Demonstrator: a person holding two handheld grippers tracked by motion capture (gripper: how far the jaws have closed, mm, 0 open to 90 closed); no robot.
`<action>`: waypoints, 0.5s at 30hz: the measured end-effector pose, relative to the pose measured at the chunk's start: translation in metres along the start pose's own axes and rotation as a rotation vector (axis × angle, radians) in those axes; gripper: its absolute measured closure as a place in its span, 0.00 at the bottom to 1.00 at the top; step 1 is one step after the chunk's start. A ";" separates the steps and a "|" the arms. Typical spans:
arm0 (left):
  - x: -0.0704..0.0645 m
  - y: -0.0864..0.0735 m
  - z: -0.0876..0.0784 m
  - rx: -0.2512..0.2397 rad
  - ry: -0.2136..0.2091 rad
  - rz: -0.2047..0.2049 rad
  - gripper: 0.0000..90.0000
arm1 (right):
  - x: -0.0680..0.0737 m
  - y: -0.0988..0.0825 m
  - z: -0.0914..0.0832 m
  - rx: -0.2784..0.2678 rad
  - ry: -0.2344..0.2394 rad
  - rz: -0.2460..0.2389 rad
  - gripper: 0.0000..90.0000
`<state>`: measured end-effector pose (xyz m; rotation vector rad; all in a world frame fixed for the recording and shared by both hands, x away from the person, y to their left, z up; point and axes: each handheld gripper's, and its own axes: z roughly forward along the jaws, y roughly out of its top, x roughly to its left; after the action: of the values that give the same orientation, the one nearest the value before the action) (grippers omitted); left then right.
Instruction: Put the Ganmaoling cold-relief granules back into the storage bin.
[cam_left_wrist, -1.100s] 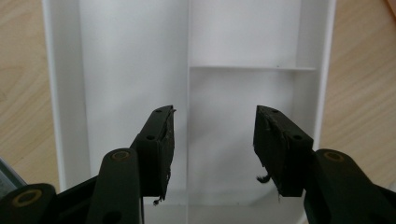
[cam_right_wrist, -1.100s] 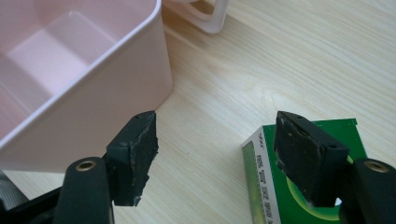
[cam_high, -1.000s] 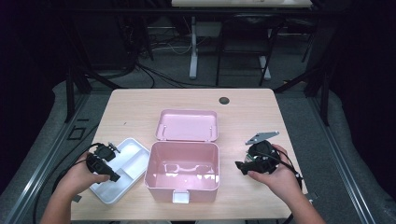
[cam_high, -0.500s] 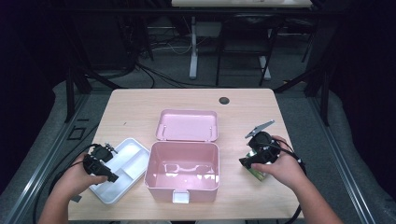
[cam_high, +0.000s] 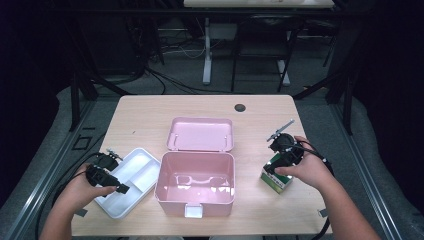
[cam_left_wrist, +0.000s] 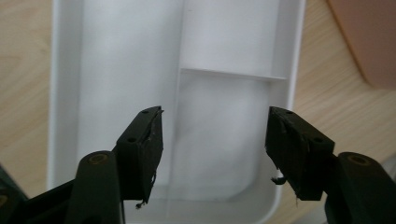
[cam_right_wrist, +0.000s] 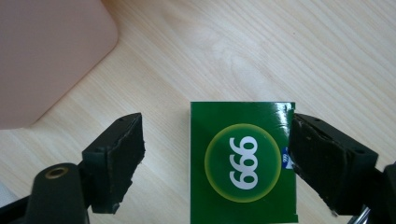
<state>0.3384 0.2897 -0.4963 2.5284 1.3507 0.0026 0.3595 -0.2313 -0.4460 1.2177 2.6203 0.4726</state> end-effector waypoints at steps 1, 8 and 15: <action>-0.001 0.000 0.001 0.004 -0.009 -0.008 0.40 | -0.001 0.000 0.000 0.005 -0.002 0.003 0.21; -0.002 0.000 0.003 0.019 0.002 0.023 0.36 | -0.009 0.001 0.003 0.032 -0.009 -0.009 0.18; -0.003 0.002 0.003 0.032 0.016 0.051 0.33 | -0.017 0.003 0.012 0.100 -0.015 -0.041 0.15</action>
<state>0.3382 0.2854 -0.4987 2.5937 1.3025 0.0117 0.3764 -0.2400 -0.4550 1.1892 2.6797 0.3277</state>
